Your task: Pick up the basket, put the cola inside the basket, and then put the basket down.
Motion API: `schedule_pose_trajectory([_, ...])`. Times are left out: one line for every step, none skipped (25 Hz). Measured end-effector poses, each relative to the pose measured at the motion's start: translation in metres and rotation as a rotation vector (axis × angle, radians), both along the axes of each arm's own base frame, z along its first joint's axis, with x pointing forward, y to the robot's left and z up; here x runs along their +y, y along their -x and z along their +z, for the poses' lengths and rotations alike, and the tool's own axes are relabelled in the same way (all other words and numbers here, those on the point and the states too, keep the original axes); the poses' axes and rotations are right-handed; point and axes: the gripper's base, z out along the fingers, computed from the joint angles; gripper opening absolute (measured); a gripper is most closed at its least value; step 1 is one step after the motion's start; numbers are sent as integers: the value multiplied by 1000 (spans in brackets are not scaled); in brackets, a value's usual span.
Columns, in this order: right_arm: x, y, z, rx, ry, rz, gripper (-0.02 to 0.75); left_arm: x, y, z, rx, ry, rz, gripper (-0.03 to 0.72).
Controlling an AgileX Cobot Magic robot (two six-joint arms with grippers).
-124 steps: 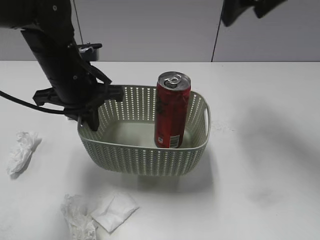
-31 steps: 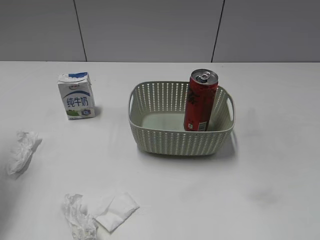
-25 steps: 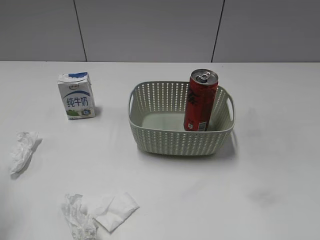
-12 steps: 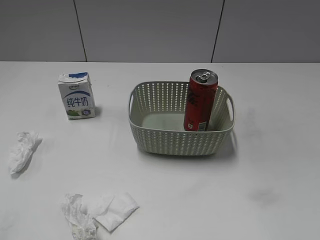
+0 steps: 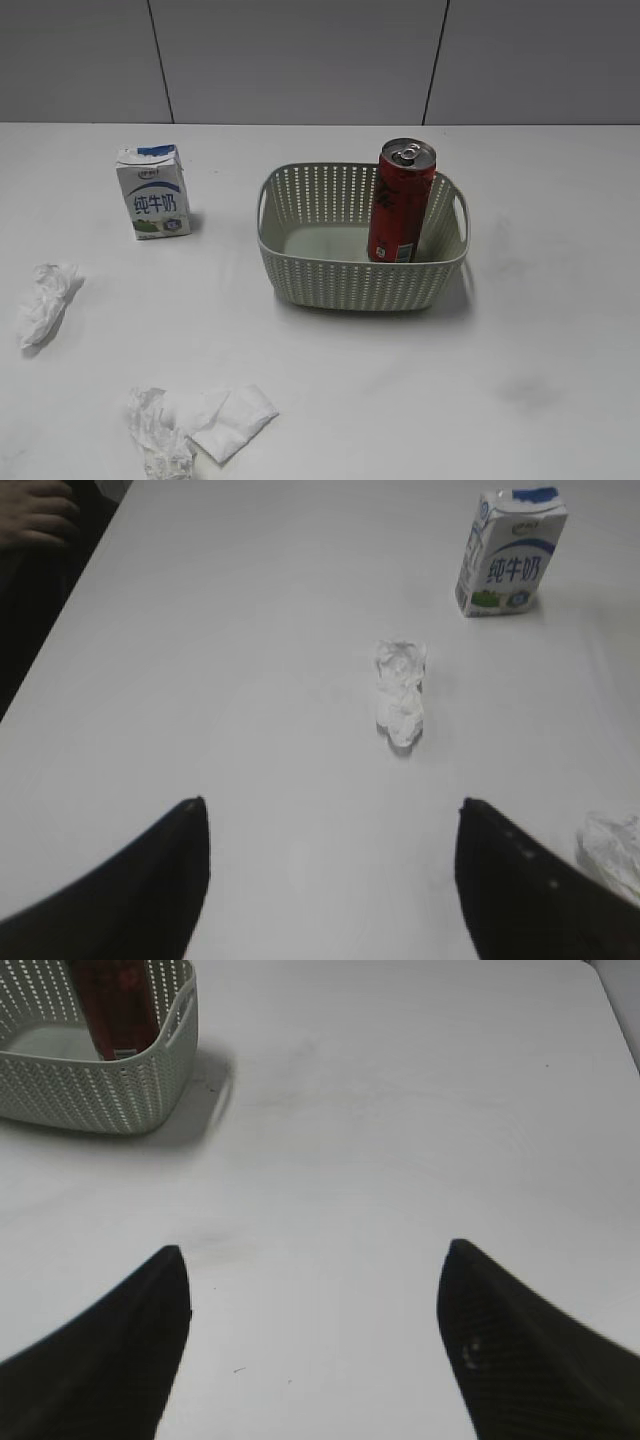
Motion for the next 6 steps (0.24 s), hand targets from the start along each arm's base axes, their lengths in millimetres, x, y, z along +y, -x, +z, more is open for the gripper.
schedule_pose_trajectory([0,0,0,0,0,0,584,0,3,0,-18,0,0,577])
schedule_pose_trajectory([0,0,0,0,0,0,584,0,5,0,-32,0,0,575])
schedule_pose_trajectory([0,0,0,0,-2,1,584,0,6,0,-36,-1,0,574])
schedule_pose_trajectory([0,0,0,0,-2,1,584,0,6,0,-36,-1,0,573])
schedule_pose_trajectory([0,0,0,0,-3,2,584,0,6,-1,-36,-1,0,573])
schedule_pose_trajectory([0,0,0,0,-3,2,584,0,6,-1,-36,-1,0,573])
